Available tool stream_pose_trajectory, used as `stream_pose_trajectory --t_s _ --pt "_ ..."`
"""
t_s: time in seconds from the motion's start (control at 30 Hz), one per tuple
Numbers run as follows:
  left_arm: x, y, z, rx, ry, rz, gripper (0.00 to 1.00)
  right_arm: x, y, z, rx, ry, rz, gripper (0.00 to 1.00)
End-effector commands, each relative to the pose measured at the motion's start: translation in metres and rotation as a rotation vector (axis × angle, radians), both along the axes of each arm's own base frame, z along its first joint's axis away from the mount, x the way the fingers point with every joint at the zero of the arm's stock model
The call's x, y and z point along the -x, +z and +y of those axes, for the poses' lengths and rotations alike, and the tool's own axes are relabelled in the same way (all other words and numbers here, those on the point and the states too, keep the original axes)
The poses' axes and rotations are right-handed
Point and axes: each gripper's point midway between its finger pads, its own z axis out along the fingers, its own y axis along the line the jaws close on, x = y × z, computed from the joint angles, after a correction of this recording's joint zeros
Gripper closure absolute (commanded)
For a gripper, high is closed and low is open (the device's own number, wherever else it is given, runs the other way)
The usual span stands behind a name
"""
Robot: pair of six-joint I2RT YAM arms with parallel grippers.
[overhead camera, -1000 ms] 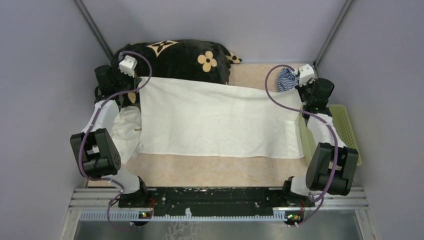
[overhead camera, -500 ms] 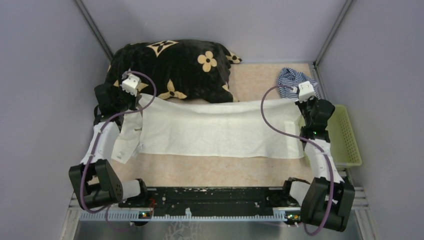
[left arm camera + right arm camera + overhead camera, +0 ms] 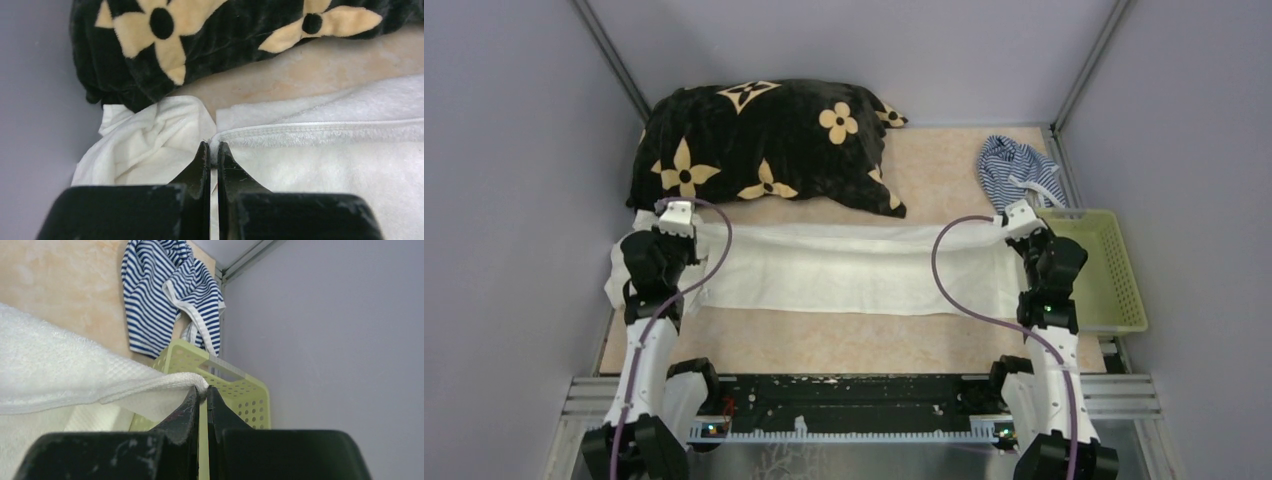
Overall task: Roll the towels
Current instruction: Fold the towel at the center of the board.
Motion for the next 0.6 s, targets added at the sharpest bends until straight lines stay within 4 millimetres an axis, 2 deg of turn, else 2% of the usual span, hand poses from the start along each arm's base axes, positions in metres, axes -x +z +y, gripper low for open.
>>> stream_pose_trajectory --t_s 0.0,0.1,0.23,0.3,0.4,0.57 --pt "0.017 0.013 0.019 0.005 0.147 -0.105 1.0 0.01 -0.001 0.001 0.085 0.015 0.049 1.0" --pt "0.029 0.01 0.023 0.002 0.183 -0.115 1.0 0.018 -0.01 0.006 0.129 0.047 0.107 1.0" --pt "0.037 0.005 0.014 -0.01 0.137 -0.105 0.98 0.032 -0.019 0.011 0.2 0.085 0.176 1.0" --pt "0.041 0.002 0.009 -0.011 0.112 -0.092 0.92 0.04 -0.021 0.012 0.222 0.098 0.208 1.0" --pt "0.045 -0.004 0.004 -0.012 0.081 -0.054 0.88 0.051 -0.028 0.016 0.252 0.122 0.254 1.0" --pt "0.047 -0.007 0.002 -0.009 0.078 -0.003 0.66 0.06 -0.042 0.017 0.271 0.124 0.287 1.0"
